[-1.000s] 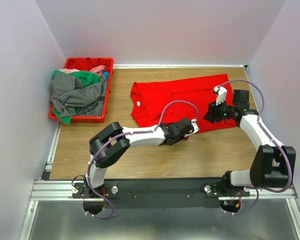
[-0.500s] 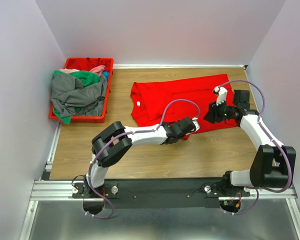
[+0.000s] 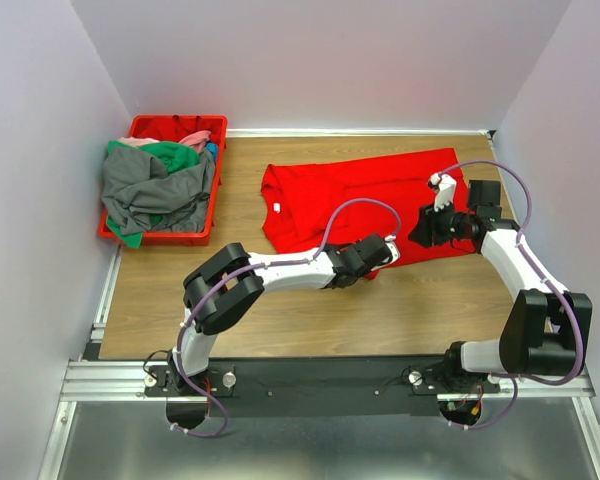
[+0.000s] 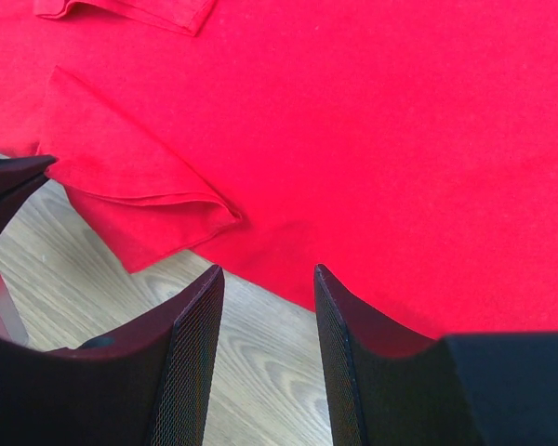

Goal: Fold and stack the t-shirts
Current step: Fold the tshirt

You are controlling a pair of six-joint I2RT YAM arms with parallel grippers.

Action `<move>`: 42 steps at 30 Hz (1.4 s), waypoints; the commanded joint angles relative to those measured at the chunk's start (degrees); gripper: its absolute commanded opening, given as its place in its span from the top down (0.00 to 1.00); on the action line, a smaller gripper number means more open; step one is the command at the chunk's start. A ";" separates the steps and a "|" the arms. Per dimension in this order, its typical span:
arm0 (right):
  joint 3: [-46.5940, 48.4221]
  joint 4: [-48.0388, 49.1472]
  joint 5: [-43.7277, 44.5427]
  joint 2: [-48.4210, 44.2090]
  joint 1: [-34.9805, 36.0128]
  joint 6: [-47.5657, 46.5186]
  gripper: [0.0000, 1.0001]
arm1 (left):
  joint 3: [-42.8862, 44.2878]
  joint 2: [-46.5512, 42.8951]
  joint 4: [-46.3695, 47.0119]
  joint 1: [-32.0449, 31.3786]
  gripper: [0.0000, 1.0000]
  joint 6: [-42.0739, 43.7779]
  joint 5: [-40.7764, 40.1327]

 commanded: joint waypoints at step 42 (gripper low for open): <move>-0.01 -1.65 -2.44 0.91 -0.96 0.06 0.49 | 2.45 -1.30 -0.77 -0.06 0.85 -0.21 4.65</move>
